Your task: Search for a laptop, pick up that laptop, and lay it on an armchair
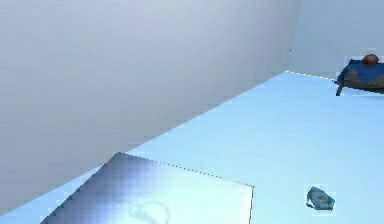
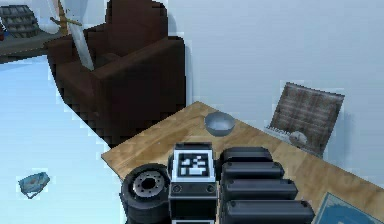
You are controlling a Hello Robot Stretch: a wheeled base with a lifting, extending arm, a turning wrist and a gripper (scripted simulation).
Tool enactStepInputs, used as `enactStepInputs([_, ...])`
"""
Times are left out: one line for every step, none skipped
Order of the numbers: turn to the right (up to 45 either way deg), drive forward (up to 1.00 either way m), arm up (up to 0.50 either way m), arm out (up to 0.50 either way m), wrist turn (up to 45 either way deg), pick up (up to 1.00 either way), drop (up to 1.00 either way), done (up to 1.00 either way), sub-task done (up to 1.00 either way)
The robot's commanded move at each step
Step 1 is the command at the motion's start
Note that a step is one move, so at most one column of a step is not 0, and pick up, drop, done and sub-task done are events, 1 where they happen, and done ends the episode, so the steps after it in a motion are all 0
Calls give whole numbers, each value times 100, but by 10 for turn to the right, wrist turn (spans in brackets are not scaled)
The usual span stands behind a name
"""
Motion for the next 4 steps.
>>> enactStepInputs([-450, 0, 0, 0, 0, 0, 0, 0, 0])
enactStepInputs([0, 25, 0, 0, 0, 0, 0, 0, 0])
enactStepInputs([450, 0, 0, 0, 0, 0, 0, 0, 0])
enactStepInputs([120, 0, 0, 0, 0, 0, 0, 0, 0])
